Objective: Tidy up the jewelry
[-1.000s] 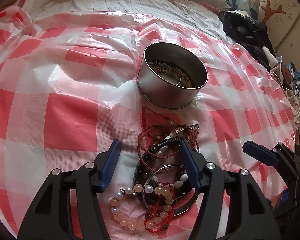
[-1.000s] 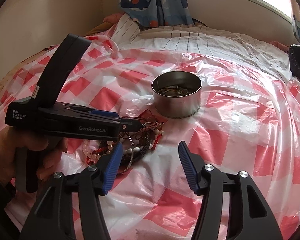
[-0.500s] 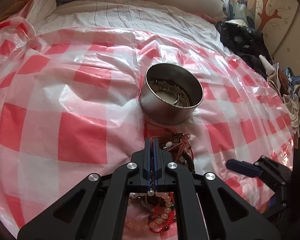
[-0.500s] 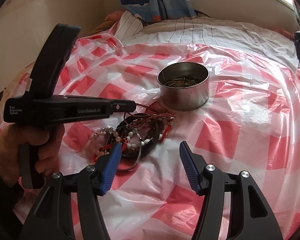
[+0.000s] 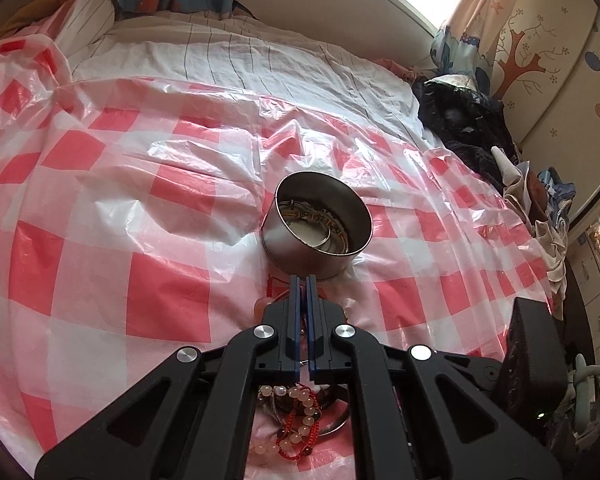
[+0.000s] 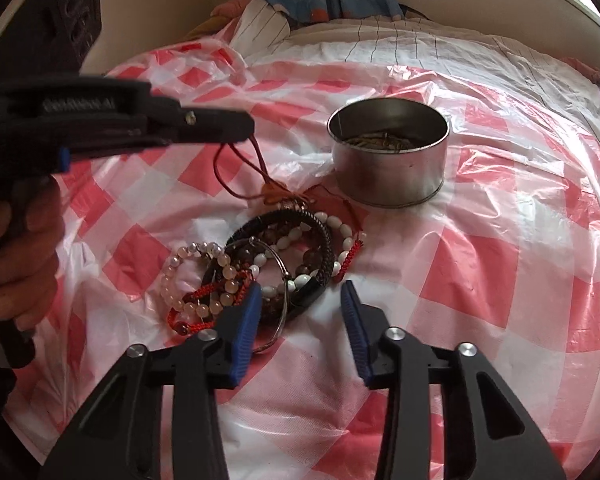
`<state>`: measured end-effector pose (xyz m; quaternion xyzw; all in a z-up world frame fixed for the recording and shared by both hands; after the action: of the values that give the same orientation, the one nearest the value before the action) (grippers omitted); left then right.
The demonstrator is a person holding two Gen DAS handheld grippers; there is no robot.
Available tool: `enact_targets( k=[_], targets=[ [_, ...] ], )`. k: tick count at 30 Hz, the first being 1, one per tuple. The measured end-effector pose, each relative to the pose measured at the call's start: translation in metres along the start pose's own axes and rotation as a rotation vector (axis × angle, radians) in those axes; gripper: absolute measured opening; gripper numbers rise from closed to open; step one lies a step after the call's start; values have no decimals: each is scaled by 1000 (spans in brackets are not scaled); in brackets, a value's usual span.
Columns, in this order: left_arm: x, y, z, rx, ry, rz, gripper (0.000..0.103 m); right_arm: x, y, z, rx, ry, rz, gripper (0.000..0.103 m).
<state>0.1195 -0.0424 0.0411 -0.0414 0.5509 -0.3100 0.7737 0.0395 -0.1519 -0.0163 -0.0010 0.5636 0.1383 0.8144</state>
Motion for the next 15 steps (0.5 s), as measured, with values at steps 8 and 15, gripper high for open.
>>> enact_targets(
  k=[8, 15],
  targets=[
    [-8, 2, 1, -1, -20, 2, 2, -33, -7, -2, 13, -115, 59, 2],
    [-8, 4, 0, -3, -16, 9, 2, -26, -9, -1, 34, -60, 104, 11]
  ],
)
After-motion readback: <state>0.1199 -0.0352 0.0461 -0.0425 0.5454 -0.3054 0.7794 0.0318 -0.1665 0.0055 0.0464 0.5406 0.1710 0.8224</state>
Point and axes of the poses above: each gripper's, at about its wrist camera, not at the fingertips, and x roughly the way its jaws point, y to its left, z to its top, the point moved 3 cm from there along x, roughly the way its jaws point, and after that the axes turned 15 degrees about y, right-handed, at the moved point
